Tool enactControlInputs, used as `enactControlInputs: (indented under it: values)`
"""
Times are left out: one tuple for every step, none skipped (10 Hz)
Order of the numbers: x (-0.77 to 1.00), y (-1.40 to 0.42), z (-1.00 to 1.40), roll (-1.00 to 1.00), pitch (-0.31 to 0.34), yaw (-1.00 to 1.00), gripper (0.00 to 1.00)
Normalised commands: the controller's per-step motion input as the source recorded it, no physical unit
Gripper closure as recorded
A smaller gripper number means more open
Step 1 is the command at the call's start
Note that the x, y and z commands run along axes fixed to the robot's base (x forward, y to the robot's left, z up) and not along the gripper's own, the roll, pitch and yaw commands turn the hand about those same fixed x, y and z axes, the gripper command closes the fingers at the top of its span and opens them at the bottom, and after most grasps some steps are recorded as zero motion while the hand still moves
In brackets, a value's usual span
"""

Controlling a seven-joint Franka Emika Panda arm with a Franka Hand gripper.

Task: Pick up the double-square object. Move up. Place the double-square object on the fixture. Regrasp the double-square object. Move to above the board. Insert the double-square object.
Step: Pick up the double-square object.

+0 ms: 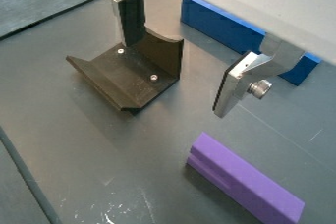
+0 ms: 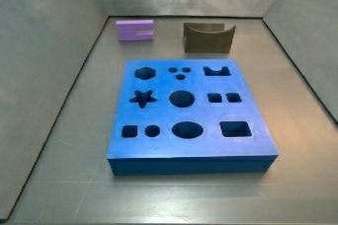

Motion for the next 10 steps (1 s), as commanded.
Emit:
enactControlInputs:
  values:
    - [-0.22, 0.00, 0.00, 0.00, -0.023, -0.44, 0.00]
    - [-0.32, 0.03, -0.04, 0.00, -0.086, -0.83, 0.00]
    - [-0.33, 0.03, -0.08, 0.00, -0.037, -0.85, 0.00]
    - [-0.34, 0.03, -0.11, 0.00, -0.031, -0.84, 0.00]
    - [-0.35, 0.03, -0.12, 0.00, -0.040, -0.84, 0.00]
    - [-0.35, 0.04, -0.14, 0.00, -0.031, -0.84, 0.00]
    - [-0.39, 0.06, -0.29, 0.00, -0.023, -0.83, 0.00]
    - [-0.39, 0.06, -0.30, 0.00, -0.023, -0.84, 0.00]
    - [-0.38, 0.06, -0.32, 0.00, -0.023, -0.84, 0.00]
    - [-0.38, 0.06, -0.38, 0.00, -0.023, -0.84, 0.00]
